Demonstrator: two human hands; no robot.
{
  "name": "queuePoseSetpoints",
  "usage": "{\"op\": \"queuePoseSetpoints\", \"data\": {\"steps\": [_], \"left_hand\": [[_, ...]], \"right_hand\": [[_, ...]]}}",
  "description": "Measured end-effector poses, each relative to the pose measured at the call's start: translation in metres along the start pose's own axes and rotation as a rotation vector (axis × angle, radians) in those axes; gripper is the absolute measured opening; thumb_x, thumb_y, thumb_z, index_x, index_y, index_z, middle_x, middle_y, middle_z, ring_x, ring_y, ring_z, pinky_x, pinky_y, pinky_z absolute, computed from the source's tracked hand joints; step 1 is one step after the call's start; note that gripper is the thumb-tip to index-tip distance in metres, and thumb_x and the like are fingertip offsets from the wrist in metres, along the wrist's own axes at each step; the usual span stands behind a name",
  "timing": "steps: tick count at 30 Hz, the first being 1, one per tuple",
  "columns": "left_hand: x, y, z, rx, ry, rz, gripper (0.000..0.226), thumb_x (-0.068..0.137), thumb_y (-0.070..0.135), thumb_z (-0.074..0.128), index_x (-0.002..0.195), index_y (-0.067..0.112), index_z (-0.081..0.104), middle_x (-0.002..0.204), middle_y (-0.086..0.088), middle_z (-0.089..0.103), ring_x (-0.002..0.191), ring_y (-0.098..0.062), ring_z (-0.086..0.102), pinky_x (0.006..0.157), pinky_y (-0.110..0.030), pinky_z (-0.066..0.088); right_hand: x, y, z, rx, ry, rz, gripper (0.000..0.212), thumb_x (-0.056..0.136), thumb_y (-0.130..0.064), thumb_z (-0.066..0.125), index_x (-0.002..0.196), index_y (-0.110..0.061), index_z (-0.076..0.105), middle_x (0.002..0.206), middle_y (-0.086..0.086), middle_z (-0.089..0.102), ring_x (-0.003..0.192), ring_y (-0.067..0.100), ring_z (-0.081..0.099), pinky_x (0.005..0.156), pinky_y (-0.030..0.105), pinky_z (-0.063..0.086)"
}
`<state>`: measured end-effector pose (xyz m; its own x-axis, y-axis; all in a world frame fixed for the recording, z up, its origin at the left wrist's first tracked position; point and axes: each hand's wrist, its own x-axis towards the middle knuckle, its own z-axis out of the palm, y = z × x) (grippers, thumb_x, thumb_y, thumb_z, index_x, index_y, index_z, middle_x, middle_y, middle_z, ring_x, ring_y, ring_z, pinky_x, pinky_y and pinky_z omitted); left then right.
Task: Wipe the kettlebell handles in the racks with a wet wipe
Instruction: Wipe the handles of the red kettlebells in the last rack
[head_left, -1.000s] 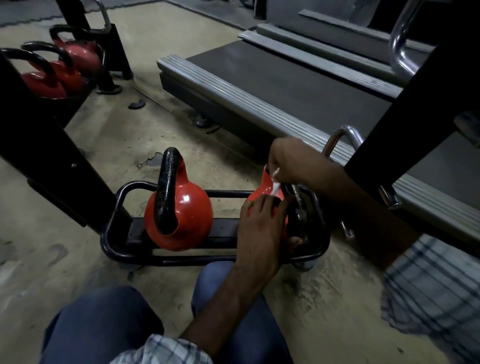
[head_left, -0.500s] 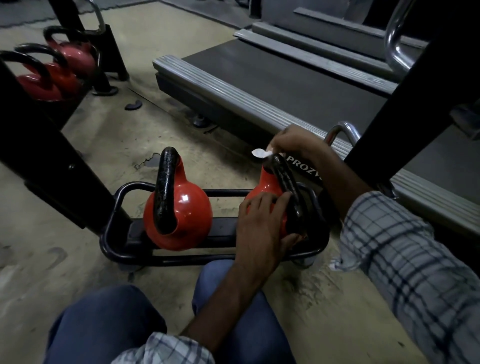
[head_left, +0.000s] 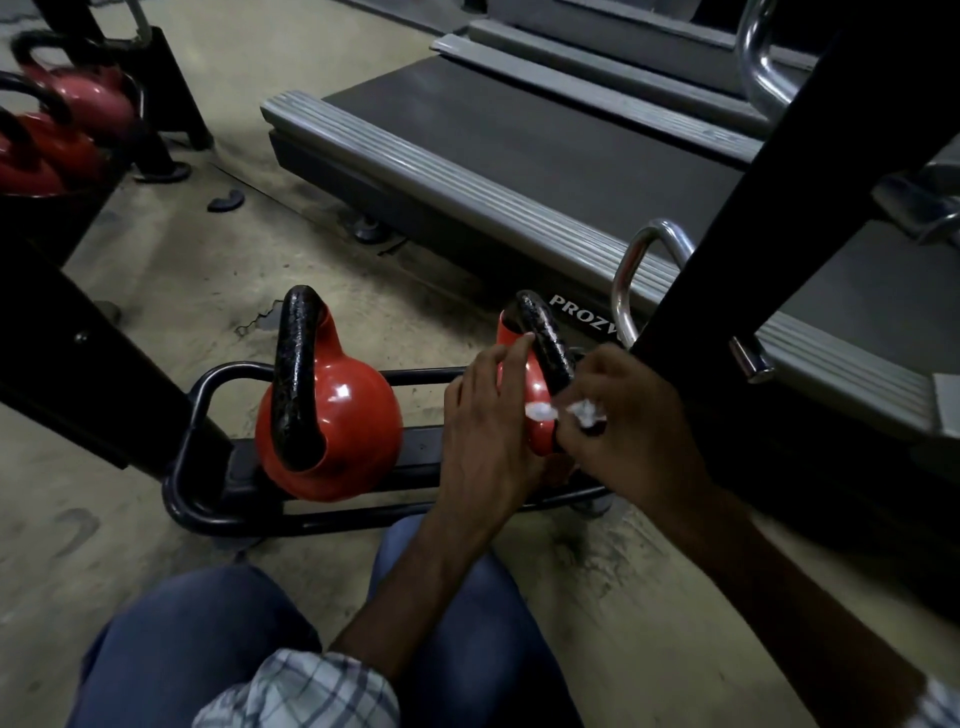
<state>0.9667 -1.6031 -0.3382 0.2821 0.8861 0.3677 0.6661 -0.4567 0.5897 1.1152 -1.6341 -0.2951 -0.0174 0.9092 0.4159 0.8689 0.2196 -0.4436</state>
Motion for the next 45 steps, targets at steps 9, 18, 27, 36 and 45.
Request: {"op": "queuePoseSetpoints", "data": {"steps": [9,18,27,36,45], "left_hand": [[0.0,-0.007,-0.006,0.04,-0.158,0.068,0.114,0.056,0.053,0.087,0.153,0.027,0.033,0.146,-0.003,0.037,0.126,-0.022,0.045,0.1,-0.04,0.041],[0.005,-0.003,-0.008,0.006,-0.191,0.071,0.114,0.056,0.052,0.088,0.152,0.028,0.031,0.148,0.0,0.033,0.128,-0.018,0.039,0.103,-0.035,0.034],[0.004,-0.012,-0.018,0.043,-0.315,0.132,0.12,0.063,0.038,0.092,0.159,0.028,0.02,0.156,-0.006,0.023,0.135,-0.024,0.037,0.109,-0.043,0.037],[0.003,-0.014,-0.017,0.017,-0.332,0.141,0.133,0.054,0.052,0.091,0.159,0.031,0.013,0.154,-0.002,0.022,0.134,-0.021,0.036,0.106,-0.038,0.037],[0.005,-0.01,-0.015,-0.005,-0.311,0.11,0.137,0.047,0.056,0.094,0.158,0.034,0.015,0.154,-0.001,0.024,0.131,-0.022,0.04,0.106,-0.04,0.042]], "right_hand": [[-0.04,-0.004,0.013,0.415,0.226,0.372,0.026,0.081,0.004,0.074,0.086,-0.021,0.075,0.098,-0.002,0.066,0.086,0.01,0.069,0.071,0.02,0.056],[-0.013,-0.006,0.02,0.425,0.391,0.468,0.025,0.083,0.008,0.063,0.088,-0.015,0.073,0.101,-0.005,0.069,0.097,0.007,0.069,0.086,0.028,0.058],[-0.05,-0.01,0.04,0.03,0.374,0.097,0.029,0.085,0.002,0.077,0.112,-0.007,0.074,0.109,0.004,0.068,0.108,0.013,0.058,0.09,0.031,0.053],[-0.072,-0.006,0.046,0.624,0.534,0.643,0.023,0.083,-0.003,0.079,0.103,-0.013,0.075,0.102,-0.006,0.075,0.097,0.007,0.072,0.083,0.026,0.06],[-0.04,0.019,0.053,0.827,0.449,0.779,0.022,0.091,-0.006,0.069,0.104,-0.022,0.076,0.101,-0.002,0.078,0.098,0.01,0.074,0.083,0.027,0.057]]}}
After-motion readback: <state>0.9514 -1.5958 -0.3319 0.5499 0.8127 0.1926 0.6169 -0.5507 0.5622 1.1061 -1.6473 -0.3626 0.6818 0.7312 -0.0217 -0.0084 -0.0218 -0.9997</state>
